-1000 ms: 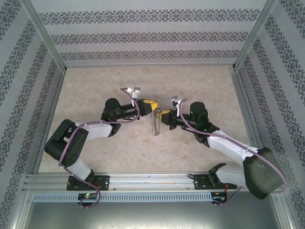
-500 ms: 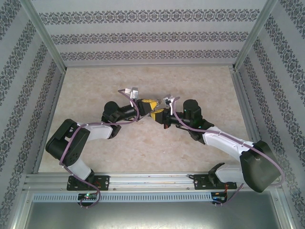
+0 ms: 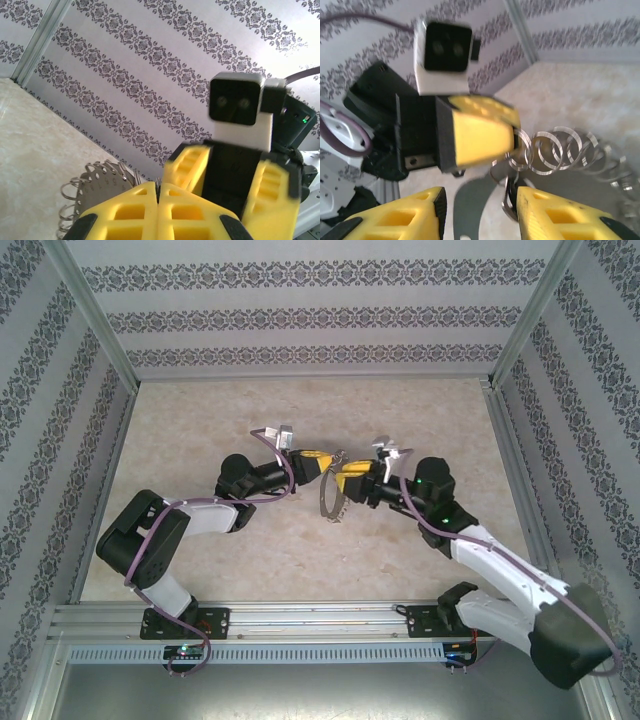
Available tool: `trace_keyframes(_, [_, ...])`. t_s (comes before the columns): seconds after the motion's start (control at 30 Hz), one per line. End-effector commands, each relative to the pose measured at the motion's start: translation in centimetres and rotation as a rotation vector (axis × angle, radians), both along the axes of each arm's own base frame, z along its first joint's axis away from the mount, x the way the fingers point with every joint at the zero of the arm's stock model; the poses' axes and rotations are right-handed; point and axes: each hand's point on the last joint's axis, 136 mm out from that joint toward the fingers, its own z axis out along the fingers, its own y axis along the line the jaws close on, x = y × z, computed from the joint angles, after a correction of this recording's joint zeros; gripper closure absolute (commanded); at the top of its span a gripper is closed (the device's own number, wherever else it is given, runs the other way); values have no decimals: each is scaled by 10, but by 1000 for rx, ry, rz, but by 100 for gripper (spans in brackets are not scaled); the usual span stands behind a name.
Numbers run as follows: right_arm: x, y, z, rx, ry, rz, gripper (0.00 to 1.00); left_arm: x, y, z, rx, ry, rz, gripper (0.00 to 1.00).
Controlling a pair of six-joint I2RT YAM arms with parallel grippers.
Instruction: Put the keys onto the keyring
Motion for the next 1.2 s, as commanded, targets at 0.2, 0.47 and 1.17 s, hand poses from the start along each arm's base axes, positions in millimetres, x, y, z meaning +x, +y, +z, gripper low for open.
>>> trace_keyframes(0.2, [14, -15, 31, 116, 15, -88, 58, -8, -1, 29, -66, -88, -12, 100])
trace_keyframes(0.47, [29, -3, 20, 163, 79, -58, 60, -8, 1, 33, -71, -92, -10, 100])
trace_keyframes(1.17, [38, 16, 16, 199, 104, 29, 93, -10, -1, 35, -64, -100, -17, 100])
